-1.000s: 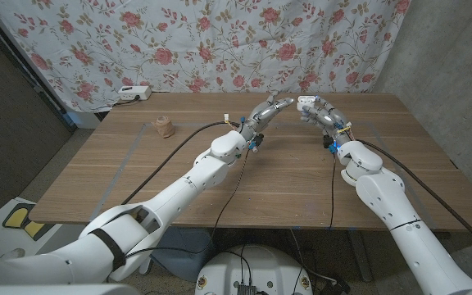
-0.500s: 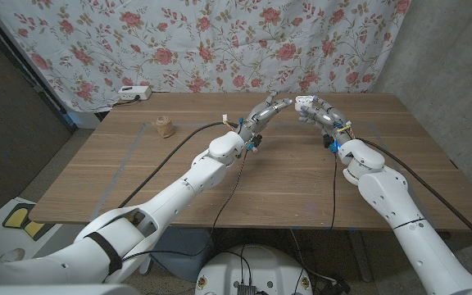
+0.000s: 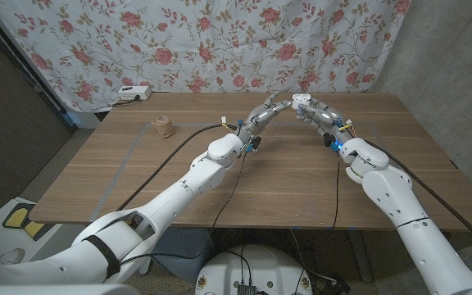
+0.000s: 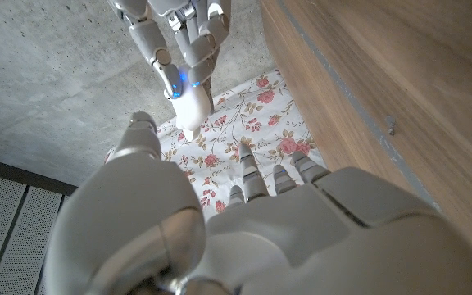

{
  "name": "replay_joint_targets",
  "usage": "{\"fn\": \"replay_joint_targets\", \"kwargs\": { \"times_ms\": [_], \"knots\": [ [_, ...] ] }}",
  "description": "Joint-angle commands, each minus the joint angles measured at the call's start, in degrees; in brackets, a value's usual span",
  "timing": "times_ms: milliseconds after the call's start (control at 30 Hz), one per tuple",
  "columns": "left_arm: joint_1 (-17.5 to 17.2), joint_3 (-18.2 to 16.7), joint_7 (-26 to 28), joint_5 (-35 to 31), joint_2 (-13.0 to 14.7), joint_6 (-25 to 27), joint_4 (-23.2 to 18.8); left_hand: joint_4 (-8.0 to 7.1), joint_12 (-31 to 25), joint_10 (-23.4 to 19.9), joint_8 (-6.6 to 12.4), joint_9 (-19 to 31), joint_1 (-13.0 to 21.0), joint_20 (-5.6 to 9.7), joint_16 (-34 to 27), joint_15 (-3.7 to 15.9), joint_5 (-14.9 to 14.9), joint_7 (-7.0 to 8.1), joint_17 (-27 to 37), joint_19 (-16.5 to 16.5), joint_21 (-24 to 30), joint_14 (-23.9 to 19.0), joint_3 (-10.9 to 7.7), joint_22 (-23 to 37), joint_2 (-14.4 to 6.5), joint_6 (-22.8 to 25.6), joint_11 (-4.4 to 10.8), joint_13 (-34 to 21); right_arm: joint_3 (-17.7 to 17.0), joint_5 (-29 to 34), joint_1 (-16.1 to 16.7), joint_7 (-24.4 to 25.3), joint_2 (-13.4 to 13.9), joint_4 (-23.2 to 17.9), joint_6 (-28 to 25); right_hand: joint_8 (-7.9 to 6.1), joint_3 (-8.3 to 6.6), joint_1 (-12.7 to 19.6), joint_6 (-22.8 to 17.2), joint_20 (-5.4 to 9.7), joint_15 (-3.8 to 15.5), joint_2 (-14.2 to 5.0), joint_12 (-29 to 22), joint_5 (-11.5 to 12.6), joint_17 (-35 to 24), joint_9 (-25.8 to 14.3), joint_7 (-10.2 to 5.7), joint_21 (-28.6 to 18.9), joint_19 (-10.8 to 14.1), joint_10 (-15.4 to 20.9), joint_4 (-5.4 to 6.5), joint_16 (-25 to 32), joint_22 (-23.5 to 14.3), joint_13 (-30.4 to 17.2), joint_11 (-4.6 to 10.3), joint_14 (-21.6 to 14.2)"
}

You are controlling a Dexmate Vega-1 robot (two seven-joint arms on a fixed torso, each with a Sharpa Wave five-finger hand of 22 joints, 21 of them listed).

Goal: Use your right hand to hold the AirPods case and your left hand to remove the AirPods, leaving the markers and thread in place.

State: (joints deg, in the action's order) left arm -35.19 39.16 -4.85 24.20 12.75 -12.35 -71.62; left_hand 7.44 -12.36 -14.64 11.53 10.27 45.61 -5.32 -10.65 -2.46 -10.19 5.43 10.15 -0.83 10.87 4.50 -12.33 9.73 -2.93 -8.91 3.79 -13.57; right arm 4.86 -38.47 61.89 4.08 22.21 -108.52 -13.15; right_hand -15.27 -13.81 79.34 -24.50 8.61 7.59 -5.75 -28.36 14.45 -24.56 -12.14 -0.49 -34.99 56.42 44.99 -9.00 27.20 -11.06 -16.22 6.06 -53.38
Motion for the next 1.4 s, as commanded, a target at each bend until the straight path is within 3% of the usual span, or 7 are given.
{"fn": "replay_joint_targets", "kwargs": {
  "times_ms": [33,200,367,433,1333,1400],
  "knots": [
    [-0.20,-0.22,-0.43,0.73,-0.39,-0.46,0.87,0.28,-0.44,-0.36,-0.12,0.15,-0.11,0.03,-0.44,-0.12,-0.26,-0.29,0.14,0.35,0.23,-0.21,-0.27,0.29,-0.38,0.25,0.06,-0.10,-0.84,-2.09,-0.02,-1.85,0.34,-0.79,-1.75,-0.68,0.12,0.19,-2.90,2.06,6.00,-0.44,-4.05,0.57,-0.40,-0.12,0.34,-0.69,-0.78,2.38,0.10,-0.49,-0.13,-2.56,2.22,-0.16],
    [-0.11,-0.12,-0.78,0.99,-0.67,-0.73,1.57,0.32,-0.46,-0.44,-0.20,0.15,-0.11,0.05,-0.46,-0.15,-0.25,-0.32,0.14,0.37,0.23,-0.30,-0.31,0.29,-0.43,0.18,0.03,-0.05,-1.06,-2.60,-0.19,-2.14,0.47,-0.76,-2.60,-1.79,0.41,0.15,-8.22,1.98,5.99,-0.71,-4.50,0.68,-0.81,-0.26,-1.58,-1.47,-1.43,2.11,0.19,-1.05,-0.07,-2.90,2.14,0.05],
    [-0.13,-0.17,-0.85,1.39,-1.04,-1.05,2.26,0.37,-0.42,-0.37,-0.25,0.15,-0.10,0.08,-0.47,-0.11,-0.25,-0.34,0.14,0.41,0.24,-0.40,-0.35,0.29,-0.49,0.21,0.15,0.02,-1.17,-2.97,-0.33,-2.52,0.41,-0.37,-3.19,-2.16,0.55,0.13,-10.58,1.83,5.98,-0.93,-4.60,0.75,-1.06,-0.34,-0.82,-1.98,-1.69,2.19,0.22,-1.29,-0.03,-2.79,1.62,0.13],
    [-0.17,-0.11,-0.52,1.26,-1.00,-0.81,2.08,0.39,-0.43,-0.40,-0.25,0.15,-0.10,0.10,-0.49,-0.10,-0.25,-0.33,0.13,0.49,0.26,-0.46,-0.36,0.29,-0.50,0.26,-0.03,0.05,-1.22,-2.99,-0.36,-2.51,0.35,-0.29,-3.32,-2.56,0.62,0.09,-12.36,1.80,5.97,-1.09,-4.67,0.78,-1.16,-0.40,-1.53,-2.27,-1.84,2.18,0.25,-1.46,0.00,-2.83,1.55,0.25],
    [1.16,0.50,-2.52,2.44,-2.09,-1.68,5.24,0.48,-0.51,-0.68,-0.36,0.15,-0.14,0.27,-0.55,0.13,-0.24,-0.39,0.13,0.67,0.28,-0.91,-0.46,0.29,-0.67,0.29,-0.06,0.22,-1.95,-3.65,-0.63,-3.15,-0.37,0.82,-4.23,-2.51,0.98,-0.07,-14.88,1.74,5.96,-1.53,-4.68,0.80,-1.84,-0.73,-1.89,-3.37,-2.47,1.81,0.29,-1.79,0.11,-3.03,1.20,0.49],
    [1.35,0.63,-2.58,2.04,-1.95,-2.02,5.24,0.49,-0.49,-0.64,0.23,0.16,-0.21,0.32,-0.49,0.09,-0.24,-0.44,0.12,0.71,0.28,-0.87,-0.47,0.29,-0.71,1.95,0.11,0.28,-2.04,-3.77,-0.67,-3.06,-0.44,0.84,-4.42,-2.42,1.00,-0.07,-14.79,1.77,5.97,-1.53,-4.69,0.80,-1.89,-0.74,-1.96,-3.43,-2.52,1.75,0.27,-1.80,0.11,-3.10,1.26,0.50]
  ]
}}
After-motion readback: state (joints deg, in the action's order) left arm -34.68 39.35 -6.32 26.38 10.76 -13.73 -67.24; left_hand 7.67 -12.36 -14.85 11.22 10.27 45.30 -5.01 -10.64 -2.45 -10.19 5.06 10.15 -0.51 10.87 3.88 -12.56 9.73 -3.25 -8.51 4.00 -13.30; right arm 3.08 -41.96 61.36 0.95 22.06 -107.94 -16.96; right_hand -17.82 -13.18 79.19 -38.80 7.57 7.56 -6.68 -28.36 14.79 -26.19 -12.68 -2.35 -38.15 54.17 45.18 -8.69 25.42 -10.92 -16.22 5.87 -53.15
